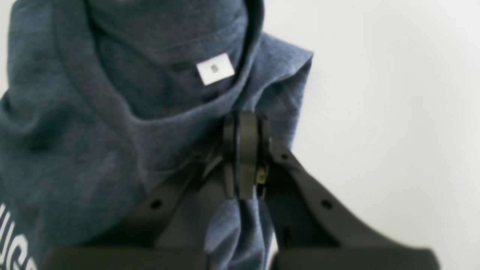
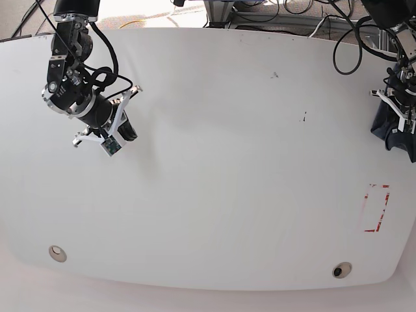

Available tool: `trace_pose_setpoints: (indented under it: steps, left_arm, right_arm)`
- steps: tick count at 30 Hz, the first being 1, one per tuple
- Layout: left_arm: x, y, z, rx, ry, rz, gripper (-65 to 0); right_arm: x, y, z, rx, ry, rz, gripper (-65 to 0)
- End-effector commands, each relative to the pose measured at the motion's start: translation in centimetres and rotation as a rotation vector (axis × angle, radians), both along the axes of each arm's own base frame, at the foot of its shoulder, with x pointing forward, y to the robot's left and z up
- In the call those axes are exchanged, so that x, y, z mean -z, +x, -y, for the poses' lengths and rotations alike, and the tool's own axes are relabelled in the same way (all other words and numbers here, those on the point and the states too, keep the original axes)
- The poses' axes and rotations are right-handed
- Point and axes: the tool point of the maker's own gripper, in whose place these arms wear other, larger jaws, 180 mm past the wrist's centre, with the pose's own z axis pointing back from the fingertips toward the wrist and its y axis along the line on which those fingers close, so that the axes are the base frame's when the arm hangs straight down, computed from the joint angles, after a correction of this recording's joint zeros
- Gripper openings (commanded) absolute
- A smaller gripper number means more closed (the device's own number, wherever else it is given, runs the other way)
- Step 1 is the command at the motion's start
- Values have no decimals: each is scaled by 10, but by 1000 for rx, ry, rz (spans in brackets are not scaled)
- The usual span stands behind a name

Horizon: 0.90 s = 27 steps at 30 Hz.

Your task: Layout the t-shirt on the table in an organized manner, then fold the t-shirt properly

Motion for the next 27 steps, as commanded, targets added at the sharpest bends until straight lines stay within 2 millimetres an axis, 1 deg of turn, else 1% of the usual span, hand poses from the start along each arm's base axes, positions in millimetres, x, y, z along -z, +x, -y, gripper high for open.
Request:
trace_pose_setpoints:
  steps: [1, 3, 5, 7, 9, 11, 12, 16, 19, 21, 23, 25, 27]
  left_arm:
    - [-28, 18, 6, 29, 24, 94, -650]
    - [-35, 23, 15, 42, 28, 123, -650]
    - [-45, 31, 30, 77, 36, 154, -650]
    - [-54, 37, 40, 108, 49, 178, -650]
    - [-61, 42, 53, 140, 54, 201, -650]
    - [-68, 48, 67, 176, 57, 224, -650]
    - [-70, 49, 71, 184, 59, 229, -650]
    - [-77, 59, 103, 250, 40, 272, -650]
    - [-88, 66, 128, 295, 15, 335, -650]
    - [-95, 70, 150, 329, -17, 387, -650]
    - [-101, 72, 166, 352, -43, 429, -650]
    - [-108, 74, 183, 376, -70, 471, -650]
    - [-107, 71, 203, 401, -112, 491, -650]
  right_arm:
    - [-15, 7, -1, -9, 8, 55, -647]
    - [-19, 7, -2, -13, 5, 66, -647]
    - [-21, 8, -3, -16, 3, 75, -647]
    - [-23, 8, -3, -17, 6, 81, -647]
    - [-24, 10, -4, -16, 7, 93, -647]
    - [-31, 14, -8, -22, 35, 133, -647]
    - [-32, 14, -8, -22, 40, 142, -647]
    - [-34, 16, -6, -20, 24, 202, -647]
    - [-37, 18, -6, -22, 15, 259, -647]
    - [-35, 16, -6, -20, 18, 284, -647]
    - [-32, 15, -10, -11, 34, 303, -647]
    - [-32, 15, -5, 15, 35, 329, -647]
    - [-32, 12, 1, 56, 46, 351, -647]
